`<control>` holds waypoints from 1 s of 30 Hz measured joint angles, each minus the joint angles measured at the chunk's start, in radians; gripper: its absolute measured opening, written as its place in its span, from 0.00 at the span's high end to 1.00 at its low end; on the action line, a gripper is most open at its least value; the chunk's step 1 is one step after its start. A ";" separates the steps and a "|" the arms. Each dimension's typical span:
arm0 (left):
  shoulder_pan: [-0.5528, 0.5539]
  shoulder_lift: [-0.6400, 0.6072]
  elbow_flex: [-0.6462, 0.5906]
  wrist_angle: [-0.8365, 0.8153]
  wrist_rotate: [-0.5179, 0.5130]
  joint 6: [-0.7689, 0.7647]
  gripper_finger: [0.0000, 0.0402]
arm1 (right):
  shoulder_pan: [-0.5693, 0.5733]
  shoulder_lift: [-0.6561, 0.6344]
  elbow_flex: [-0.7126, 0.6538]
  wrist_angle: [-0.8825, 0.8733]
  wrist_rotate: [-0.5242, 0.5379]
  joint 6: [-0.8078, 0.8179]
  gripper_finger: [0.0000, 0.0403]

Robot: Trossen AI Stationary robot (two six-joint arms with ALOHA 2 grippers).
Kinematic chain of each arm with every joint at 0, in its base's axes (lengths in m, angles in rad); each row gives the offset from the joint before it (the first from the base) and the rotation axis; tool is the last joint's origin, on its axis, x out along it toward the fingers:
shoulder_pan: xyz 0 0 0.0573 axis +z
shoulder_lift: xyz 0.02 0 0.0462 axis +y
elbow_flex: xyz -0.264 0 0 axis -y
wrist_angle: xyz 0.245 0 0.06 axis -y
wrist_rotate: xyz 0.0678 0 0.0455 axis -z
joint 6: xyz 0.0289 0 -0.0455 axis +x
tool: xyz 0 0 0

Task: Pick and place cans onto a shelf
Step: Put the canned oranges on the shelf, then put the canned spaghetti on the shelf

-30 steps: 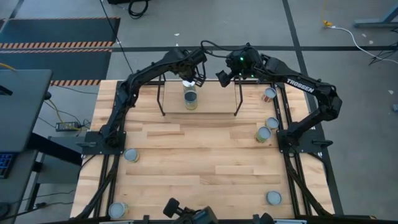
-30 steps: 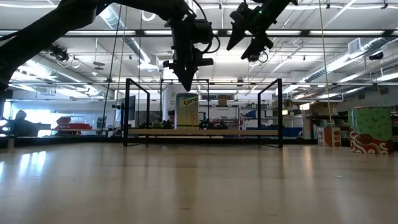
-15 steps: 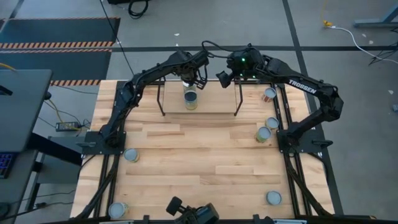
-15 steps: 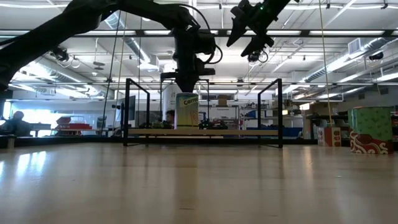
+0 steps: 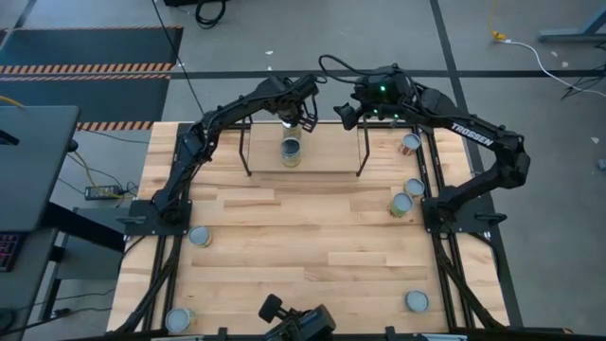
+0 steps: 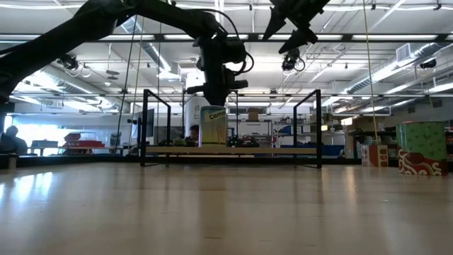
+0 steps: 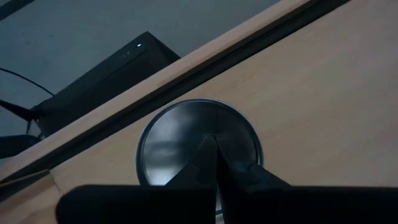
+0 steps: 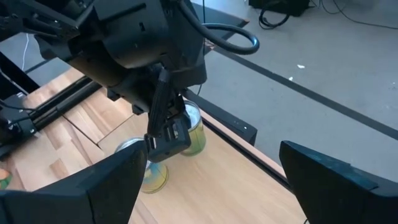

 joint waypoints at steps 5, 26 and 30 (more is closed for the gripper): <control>0.002 -0.003 -0.001 -0.006 0.002 0.009 0.99 | 0.002 0.000 0.000 0.000 0.000 0.000 0.07; -0.003 -0.265 -0.002 0.245 0.007 0.120 0.93 | 0.149 -0.096 0.000 -0.033 0.039 -0.218 0.07; -0.004 -0.329 0.000 0.256 0.005 0.087 0.79 | 0.202 -0.152 0.000 -0.105 0.035 -0.267 0.07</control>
